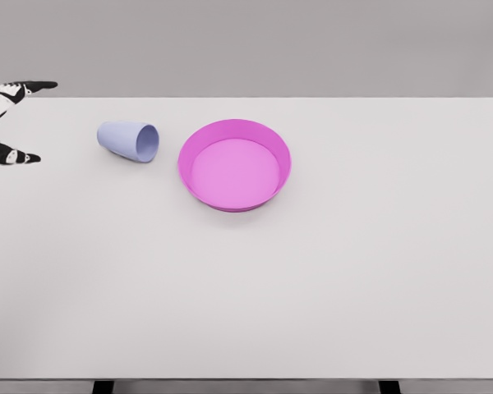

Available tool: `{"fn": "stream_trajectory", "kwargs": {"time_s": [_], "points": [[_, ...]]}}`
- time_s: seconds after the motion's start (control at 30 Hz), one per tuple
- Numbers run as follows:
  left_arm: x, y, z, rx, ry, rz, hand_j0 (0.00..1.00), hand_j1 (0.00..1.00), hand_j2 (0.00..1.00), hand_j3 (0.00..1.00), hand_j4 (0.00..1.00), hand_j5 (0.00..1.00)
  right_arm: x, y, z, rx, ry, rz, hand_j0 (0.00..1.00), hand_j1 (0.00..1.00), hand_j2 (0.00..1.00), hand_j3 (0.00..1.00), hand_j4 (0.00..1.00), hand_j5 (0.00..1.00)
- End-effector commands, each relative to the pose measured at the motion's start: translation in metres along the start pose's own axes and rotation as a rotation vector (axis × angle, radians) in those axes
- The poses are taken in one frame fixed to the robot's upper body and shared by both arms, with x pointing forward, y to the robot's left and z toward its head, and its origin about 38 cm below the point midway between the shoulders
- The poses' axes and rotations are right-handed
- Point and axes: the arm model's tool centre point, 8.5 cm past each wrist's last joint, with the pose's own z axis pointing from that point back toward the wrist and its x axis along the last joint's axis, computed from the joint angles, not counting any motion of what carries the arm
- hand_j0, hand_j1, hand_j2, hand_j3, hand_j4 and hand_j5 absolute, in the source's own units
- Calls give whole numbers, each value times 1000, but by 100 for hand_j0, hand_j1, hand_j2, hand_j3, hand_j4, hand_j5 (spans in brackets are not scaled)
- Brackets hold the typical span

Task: Flip the cup with left arm and place it on the plate

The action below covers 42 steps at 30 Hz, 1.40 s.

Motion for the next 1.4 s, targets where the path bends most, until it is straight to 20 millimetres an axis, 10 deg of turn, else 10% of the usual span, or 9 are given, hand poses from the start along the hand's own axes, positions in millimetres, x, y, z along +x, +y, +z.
{"fn": "stream_trajectory", "kwargs": {"time_s": [0.0, 0.33, 0.5, 1.37], "points": [[-6, -43, -6, -132, 15, 37, 100, 100, 100, 100, 100, 100, 0, 0, 0, 0, -1, 0, 100, 100, 100, 100, 100, 100], [25, -9, -69, -122, -52, -185, 100, 100, 100, 100, 100, 100, 0, 0, 0, 0, 0, 0, 100, 100, 100, 100, 100, 100], [18, -42, -105, -203, -34, -140, 100, 100, 100, 100, 100, 100, 0, 0, 0, 0, 0, 0, 100, 100, 100, 100, 100, 100], [2, -89, -136, -273, 36, -24, 100, 100, 100, 100, 100, 100, 0, 0, 0, 0, 0, 0, 100, 100, 100, 100, 100, 100]]}}
